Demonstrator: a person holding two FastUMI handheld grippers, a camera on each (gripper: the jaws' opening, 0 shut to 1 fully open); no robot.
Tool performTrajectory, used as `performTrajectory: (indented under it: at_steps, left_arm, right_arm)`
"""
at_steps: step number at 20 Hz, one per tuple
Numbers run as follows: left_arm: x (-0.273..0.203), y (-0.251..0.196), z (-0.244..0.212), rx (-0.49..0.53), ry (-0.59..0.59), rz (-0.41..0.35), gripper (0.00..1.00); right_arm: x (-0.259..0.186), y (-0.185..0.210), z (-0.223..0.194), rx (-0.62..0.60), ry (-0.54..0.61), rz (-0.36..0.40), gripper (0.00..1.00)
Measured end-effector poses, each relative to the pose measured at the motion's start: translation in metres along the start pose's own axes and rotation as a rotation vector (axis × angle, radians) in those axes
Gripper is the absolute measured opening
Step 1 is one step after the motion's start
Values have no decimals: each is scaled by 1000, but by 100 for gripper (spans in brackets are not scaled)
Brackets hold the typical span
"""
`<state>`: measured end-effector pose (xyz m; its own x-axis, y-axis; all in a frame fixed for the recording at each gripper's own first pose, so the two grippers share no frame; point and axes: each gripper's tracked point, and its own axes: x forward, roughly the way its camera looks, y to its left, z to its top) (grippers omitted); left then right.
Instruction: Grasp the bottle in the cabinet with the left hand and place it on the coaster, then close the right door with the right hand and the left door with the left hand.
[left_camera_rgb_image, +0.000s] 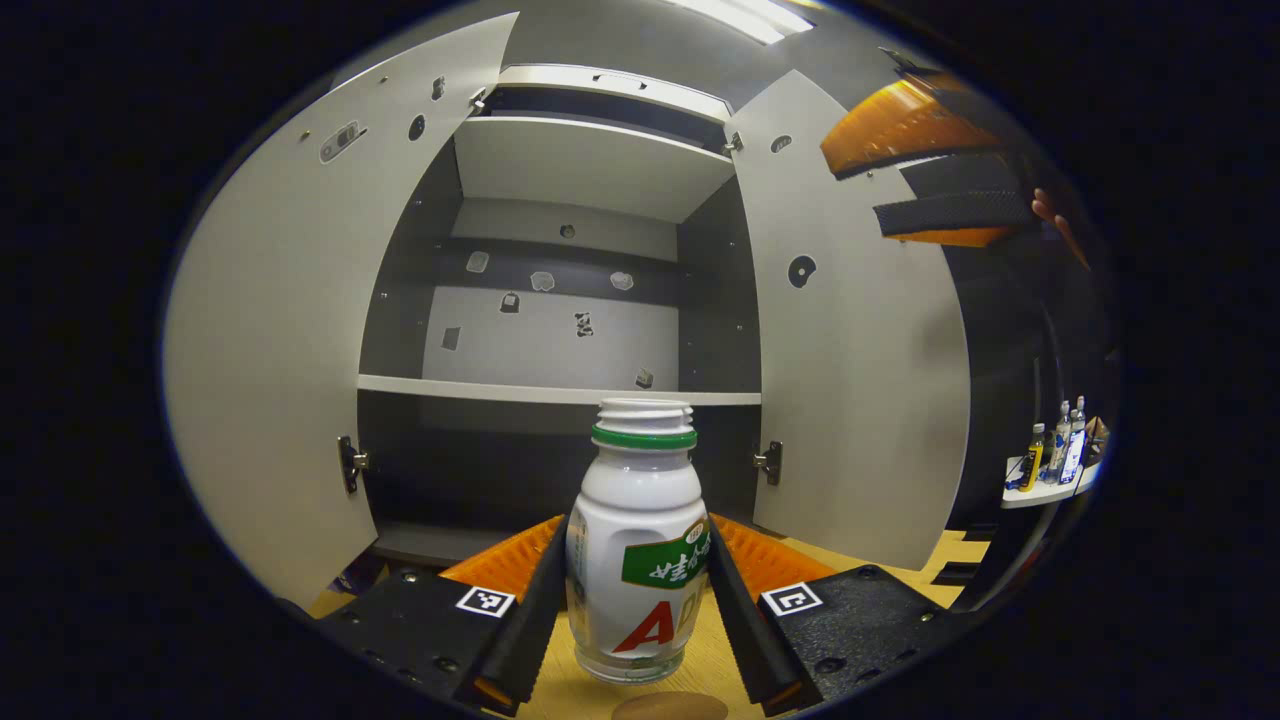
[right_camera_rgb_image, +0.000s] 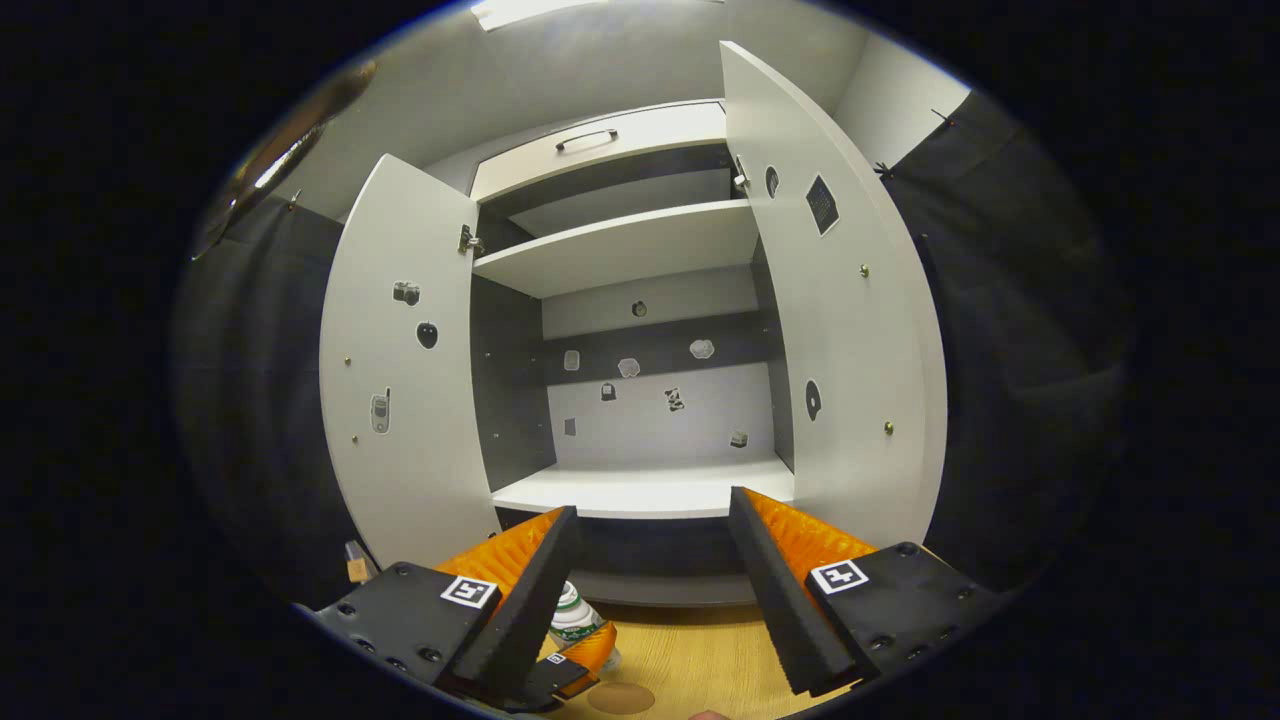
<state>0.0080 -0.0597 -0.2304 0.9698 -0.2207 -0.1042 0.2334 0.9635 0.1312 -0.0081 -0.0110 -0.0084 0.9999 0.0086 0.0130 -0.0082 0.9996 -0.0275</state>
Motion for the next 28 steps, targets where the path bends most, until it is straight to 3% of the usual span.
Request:
performTrajectory:
  at_steps: [2, 5, 15, 20, 23, 28]
  left_arm:
    - [-3, -10, -21, 32, 24, -14, 75]
    - [-8, -23, -44, 3, 61, -58, 75]
    - [-26, -29, -104, -20, 147, -8, 76]
    - [-29, -27, -103, 0, 147, 15, 78]
    - [-36, -34, -100, -15, 156, -9, 81]
    - [-39, -27, -70, -34, 125, 15, 96]
  right_arm:
    - [1, -2, -3, -6, 16, -11, 98]
    - [4, -4, -4, -9, 28, -22, 98]
    - [1, -14, -8, -26, 47, -56, 98]
    - [-3, -13, -11, -32, 53, -56, 98]
    - [-5, -13, -14, -36, 56, -56, 98]
    - [-8, -10, -16, -29, 58, -47, 98]
